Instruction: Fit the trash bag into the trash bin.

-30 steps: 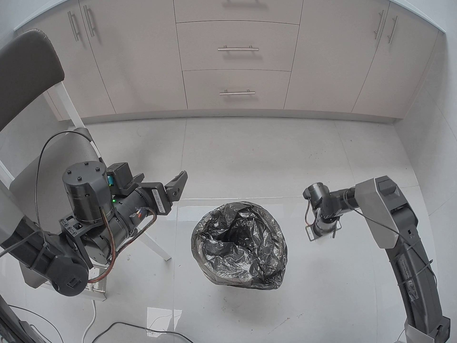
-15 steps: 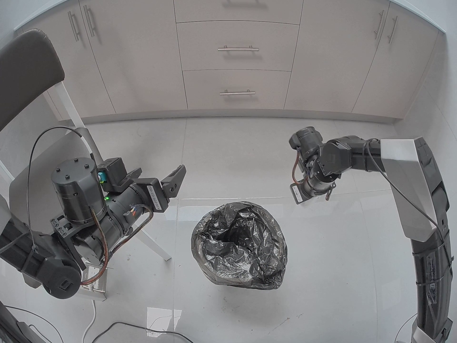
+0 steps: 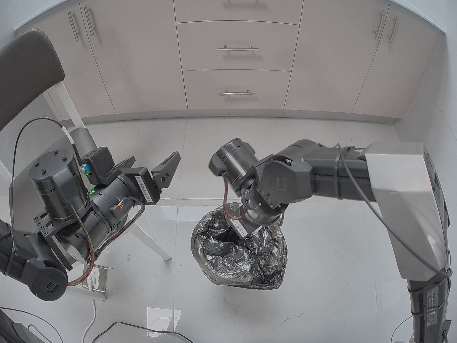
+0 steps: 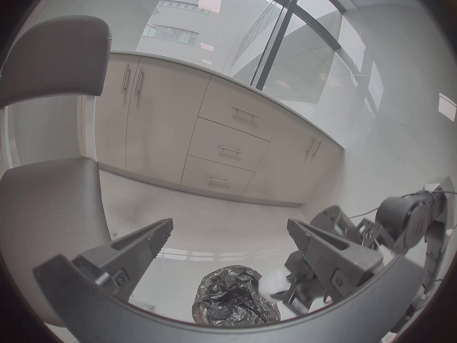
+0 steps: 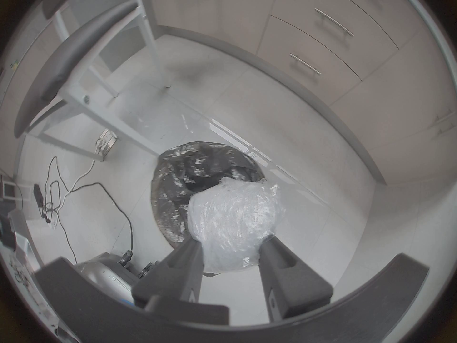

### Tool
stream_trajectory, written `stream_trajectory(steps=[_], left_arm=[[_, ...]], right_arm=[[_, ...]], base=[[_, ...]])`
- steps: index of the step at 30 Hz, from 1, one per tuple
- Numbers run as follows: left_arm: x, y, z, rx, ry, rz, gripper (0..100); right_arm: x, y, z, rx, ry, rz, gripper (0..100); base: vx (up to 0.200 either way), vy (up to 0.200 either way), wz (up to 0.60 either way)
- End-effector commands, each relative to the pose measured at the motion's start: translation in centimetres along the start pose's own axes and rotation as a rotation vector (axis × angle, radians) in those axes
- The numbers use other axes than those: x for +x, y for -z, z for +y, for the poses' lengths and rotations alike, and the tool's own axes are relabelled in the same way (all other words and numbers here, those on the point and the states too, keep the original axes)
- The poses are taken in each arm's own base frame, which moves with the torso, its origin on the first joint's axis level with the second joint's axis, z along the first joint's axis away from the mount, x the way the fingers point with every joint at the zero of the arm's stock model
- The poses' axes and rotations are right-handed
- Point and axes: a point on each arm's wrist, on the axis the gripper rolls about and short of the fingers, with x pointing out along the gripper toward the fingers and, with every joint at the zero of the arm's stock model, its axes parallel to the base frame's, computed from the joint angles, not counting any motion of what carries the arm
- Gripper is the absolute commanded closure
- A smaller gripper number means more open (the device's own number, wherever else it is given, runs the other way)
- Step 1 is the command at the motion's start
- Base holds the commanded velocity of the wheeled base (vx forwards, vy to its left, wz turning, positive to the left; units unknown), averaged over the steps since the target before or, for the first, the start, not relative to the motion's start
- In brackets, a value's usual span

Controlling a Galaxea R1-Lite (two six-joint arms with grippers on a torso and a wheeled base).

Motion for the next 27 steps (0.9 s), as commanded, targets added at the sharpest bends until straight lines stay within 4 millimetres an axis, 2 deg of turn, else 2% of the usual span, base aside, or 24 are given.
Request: stream_trajectory(steps=[1, 2, 5, 13, 14, 27], left_arm=[[-0.9, -1.0, -0.3, -0.007, 0.018, -0.033, 0], [-1.1, -1.1, -0.4, -0.008, 0.022, -0.037, 0], [-1.1, -1.1, -0.4, -0.007, 0.022, -0.038, 0], [-1.1, -1.1, -0.4, -0.007, 0.022, -0.038, 0], [-1.1, -1.1, -0.4, -0.007, 0.022, -0.038, 0], [-1.0, -0.9, -0.3, -0.007, 0.022, -0.030, 0]], right_arm=[[0.0, 0.5, 3.1, -0.059, -0.017, 0.002, 100], [0.1, 0.7, 3.9, -0.076, -0.018, 0.005, 100], [0.5, 0.9, 4.6, -0.091, -0.010, 0.012, 100], [1.6, 1.3, 5.2, -0.096, -0.008, 0.027, 100], [2.3, 1.5, 5.3, -0.102, -0.005, 0.039, 100], [5.4, 2.2, 4.1, -0.075, 0.022, 0.092, 100]], base=[[0.000, 0.000, 0.00], [0.000, 0.000, 0.00], [0.000, 0.000, 0.00], [0.000, 0.000, 0.00], [0.000, 0.000, 0.00], [0.000, 0.000, 0.00]])
